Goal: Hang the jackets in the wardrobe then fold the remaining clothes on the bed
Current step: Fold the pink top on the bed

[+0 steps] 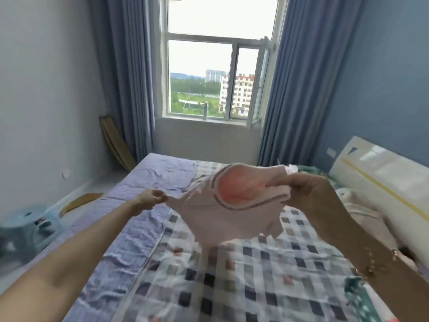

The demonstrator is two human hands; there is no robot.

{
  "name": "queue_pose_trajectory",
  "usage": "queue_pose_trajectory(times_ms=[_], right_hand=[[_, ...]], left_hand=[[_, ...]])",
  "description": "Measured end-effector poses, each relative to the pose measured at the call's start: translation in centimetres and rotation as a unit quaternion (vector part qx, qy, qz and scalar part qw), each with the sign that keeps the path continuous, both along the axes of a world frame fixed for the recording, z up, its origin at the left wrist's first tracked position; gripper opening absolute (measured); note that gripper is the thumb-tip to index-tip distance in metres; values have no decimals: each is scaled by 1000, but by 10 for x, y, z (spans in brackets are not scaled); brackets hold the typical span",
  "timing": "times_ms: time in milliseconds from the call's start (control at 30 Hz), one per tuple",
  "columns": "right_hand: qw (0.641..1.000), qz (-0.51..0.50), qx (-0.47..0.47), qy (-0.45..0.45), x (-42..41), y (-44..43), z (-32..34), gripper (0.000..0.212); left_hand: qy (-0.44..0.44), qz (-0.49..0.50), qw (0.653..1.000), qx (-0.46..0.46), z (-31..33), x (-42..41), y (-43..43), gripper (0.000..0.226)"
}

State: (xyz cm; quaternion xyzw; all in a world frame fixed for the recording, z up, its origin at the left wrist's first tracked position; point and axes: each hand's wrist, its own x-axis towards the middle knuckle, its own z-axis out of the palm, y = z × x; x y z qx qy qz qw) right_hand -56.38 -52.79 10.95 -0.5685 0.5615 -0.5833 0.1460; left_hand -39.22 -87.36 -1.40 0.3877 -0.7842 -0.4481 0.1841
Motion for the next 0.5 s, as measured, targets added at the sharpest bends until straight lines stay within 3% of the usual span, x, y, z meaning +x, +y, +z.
queue_pose_trajectory(times_ms=[100, 200, 300, 400, 501], right_hand=[[992, 13, 115, 43, 47, 37, -95, 26], [977, 51, 207, 3, 88, 73, -183, 33], [931, 139, 324, -89, 117, 93, -244, 12], [873, 145, 457, -91, 123, 96, -280, 26], [890, 41, 427, -154, 105, 72, -289, 8]], left_hand=[[-167, -79, 982, -30, -103, 36, 43, 12], [-292, -133, 947, 3, -209, 75, 95, 18], [-369, -171, 912, 60, -287, 114, 139, 23], [-415, -188, 886, 89, -336, 148, 168, 23], [-436, -168, 876, 115, -357, 159, 167, 31]])
